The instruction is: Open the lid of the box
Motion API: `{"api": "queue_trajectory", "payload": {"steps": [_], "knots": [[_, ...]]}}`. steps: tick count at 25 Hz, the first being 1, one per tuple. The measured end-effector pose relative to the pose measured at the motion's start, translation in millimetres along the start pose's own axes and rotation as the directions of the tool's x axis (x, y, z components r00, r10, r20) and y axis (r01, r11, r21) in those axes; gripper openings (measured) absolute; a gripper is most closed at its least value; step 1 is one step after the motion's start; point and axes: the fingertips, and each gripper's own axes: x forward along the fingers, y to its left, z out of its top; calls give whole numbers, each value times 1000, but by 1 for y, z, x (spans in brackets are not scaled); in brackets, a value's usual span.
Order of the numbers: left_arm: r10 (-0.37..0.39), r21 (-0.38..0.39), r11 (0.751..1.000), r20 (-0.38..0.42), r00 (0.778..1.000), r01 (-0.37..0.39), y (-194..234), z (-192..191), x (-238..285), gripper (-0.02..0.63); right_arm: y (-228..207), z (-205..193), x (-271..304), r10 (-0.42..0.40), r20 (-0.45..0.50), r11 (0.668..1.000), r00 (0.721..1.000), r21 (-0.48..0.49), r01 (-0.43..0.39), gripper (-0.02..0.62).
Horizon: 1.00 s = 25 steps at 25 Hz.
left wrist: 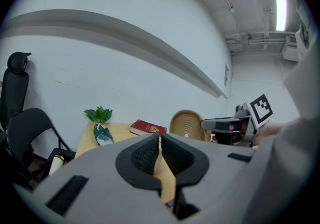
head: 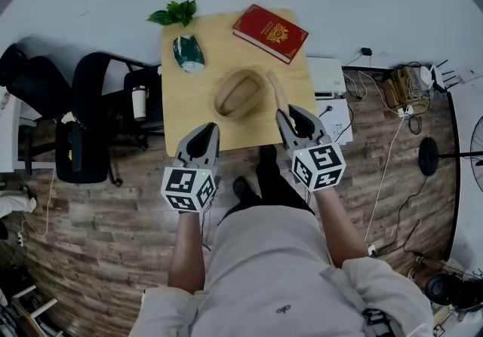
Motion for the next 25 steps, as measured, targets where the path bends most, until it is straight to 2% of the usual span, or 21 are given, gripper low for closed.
{"api": "queue_trajectory", "payload": {"steps": [25], "knots": [[-6,13,1000,-11,1000,6,-9,-2,5,9,-3,-1,-4,29,-16,999,999,-22,-29,86]]}}
